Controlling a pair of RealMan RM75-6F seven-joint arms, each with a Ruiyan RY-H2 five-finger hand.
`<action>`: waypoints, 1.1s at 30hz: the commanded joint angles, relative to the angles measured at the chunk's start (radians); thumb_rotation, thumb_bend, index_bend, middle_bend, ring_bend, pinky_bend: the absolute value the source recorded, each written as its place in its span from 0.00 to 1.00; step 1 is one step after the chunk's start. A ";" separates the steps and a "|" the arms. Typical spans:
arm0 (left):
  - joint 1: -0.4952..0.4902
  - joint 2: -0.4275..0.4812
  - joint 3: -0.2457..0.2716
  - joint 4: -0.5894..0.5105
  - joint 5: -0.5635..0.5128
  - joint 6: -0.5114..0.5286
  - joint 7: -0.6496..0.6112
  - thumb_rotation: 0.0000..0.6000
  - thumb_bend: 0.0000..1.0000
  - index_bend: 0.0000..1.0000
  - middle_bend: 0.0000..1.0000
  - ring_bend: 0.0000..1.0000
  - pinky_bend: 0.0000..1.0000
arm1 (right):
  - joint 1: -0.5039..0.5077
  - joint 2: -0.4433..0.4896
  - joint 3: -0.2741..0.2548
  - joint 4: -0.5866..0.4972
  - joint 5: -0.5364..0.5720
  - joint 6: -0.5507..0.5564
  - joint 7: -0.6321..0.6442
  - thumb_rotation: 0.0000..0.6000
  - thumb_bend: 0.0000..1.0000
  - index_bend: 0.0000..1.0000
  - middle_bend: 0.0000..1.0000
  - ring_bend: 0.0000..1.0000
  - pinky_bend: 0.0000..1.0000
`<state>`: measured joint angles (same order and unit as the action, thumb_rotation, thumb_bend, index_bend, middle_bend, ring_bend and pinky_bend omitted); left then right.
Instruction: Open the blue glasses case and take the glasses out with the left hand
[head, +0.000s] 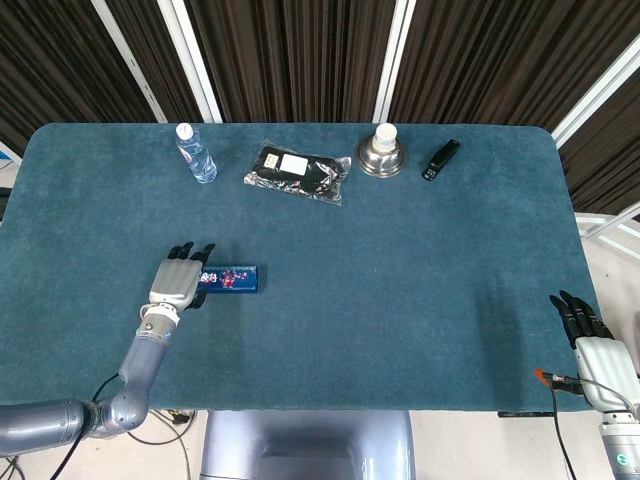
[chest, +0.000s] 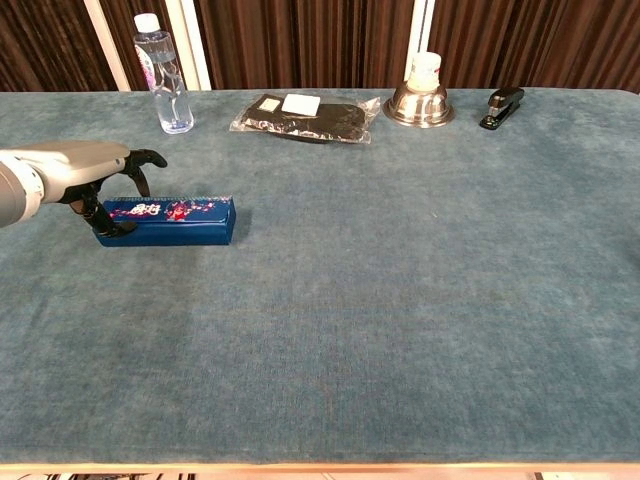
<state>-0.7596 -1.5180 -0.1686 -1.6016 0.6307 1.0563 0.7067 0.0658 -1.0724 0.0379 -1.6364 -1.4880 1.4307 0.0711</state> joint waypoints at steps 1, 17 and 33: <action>-0.002 -0.002 0.003 0.000 0.000 0.000 0.000 1.00 0.42 0.05 0.25 0.02 0.10 | 0.000 0.000 0.000 0.000 0.000 0.000 0.000 1.00 0.12 0.00 0.00 0.00 0.21; -0.013 -0.004 0.010 -0.001 -0.007 0.006 -0.013 1.00 0.44 0.06 0.26 0.02 0.10 | 0.000 0.000 0.000 -0.001 0.001 0.000 -0.001 1.00 0.12 0.00 0.00 0.00 0.21; -0.026 -0.019 0.014 0.012 -0.020 0.009 -0.018 1.00 0.52 0.09 0.30 0.03 0.11 | -0.001 0.000 0.001 -0.002 0.001 0.000 0.000 1.00 0.12 0.00 0.00 0.00 0.21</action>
<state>-0.7854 -1.5366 -0.1548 -1.5894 0.6106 1.0654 0.6889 0.0653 -1.0721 0.0390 -1.6379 -1.4866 1.4310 0.0709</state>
